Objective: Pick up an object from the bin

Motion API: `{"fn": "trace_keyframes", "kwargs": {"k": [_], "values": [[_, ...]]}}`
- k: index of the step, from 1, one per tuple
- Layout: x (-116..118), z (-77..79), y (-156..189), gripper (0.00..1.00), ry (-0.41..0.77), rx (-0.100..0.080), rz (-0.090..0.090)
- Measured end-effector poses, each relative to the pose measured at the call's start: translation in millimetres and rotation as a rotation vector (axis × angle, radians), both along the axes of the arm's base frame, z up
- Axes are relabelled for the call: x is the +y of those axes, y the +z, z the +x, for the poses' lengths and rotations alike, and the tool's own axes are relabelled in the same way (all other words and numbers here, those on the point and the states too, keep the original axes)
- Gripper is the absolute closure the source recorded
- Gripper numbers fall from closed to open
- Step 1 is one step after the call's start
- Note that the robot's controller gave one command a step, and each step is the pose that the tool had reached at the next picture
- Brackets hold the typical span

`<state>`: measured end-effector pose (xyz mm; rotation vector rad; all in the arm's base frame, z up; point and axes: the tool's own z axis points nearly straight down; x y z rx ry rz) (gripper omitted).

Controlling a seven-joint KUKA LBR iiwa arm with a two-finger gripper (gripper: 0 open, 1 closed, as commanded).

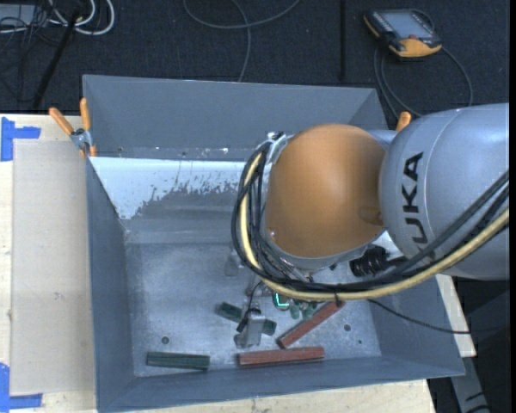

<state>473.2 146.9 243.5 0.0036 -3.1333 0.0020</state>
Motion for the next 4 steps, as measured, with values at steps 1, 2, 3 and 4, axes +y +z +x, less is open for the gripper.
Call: {"fn": "trace_keyframes", "kwargs": {"k": [1, 2, 3, 4], "values": [[-0.9, 1.6, 2.9, 0.00, -0.004, -0.007, 0.001], [-17.0, 8.1, -55.8, 0.00, -0.005, -0.012, 0.003], [-18.0, 6.3, -114.6, 0.00, -0.136, -0.009, 0.001], [-51.4, 34.3, -160.9, 0.00, -0.295, -0.009, 0.002]]}}
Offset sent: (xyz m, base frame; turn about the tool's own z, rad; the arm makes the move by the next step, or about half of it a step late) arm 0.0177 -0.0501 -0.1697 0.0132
